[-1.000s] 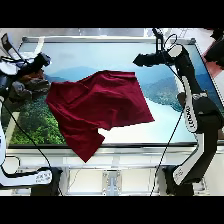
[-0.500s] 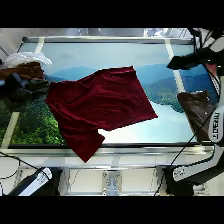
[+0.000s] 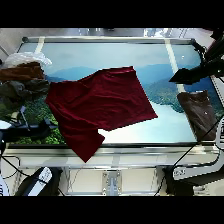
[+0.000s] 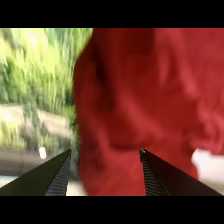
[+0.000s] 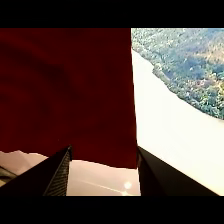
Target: Fold the shirts.
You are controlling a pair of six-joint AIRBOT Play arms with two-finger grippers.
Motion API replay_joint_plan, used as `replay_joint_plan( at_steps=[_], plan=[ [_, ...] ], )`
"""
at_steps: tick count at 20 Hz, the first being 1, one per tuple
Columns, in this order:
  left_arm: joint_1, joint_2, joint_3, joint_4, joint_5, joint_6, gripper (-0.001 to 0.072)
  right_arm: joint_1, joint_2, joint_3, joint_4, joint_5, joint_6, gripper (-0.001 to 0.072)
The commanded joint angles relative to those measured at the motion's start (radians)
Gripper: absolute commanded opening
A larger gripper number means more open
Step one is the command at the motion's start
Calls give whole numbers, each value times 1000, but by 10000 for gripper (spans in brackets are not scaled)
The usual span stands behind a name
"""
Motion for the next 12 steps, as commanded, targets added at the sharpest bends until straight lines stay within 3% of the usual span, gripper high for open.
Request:
replay_joint_plan(
  at_steps=[1,6,7,8,9,12],
  plan=[
    [2,6,-126,-24,16,18,466,-4,4,-9,36,15,-10,441],
    [1,-53,-133,-164,108,79,465,-3,4,-9,121,16,-11,441],
    [1,-74,-133,-192,133,90,427,-3,4,-9,139,17,-11,441],
    [0,-93,-133,-200,148,113,312,-3,4,-9,153,19,-11,441],
    [0,-113,-133,-206,151,131,275,-3,4,-9,164,24,-11,440],
    [-7,-147,-133,-211,171,141,268,-3,4,-9,168,29,-10,440]
  ],
)
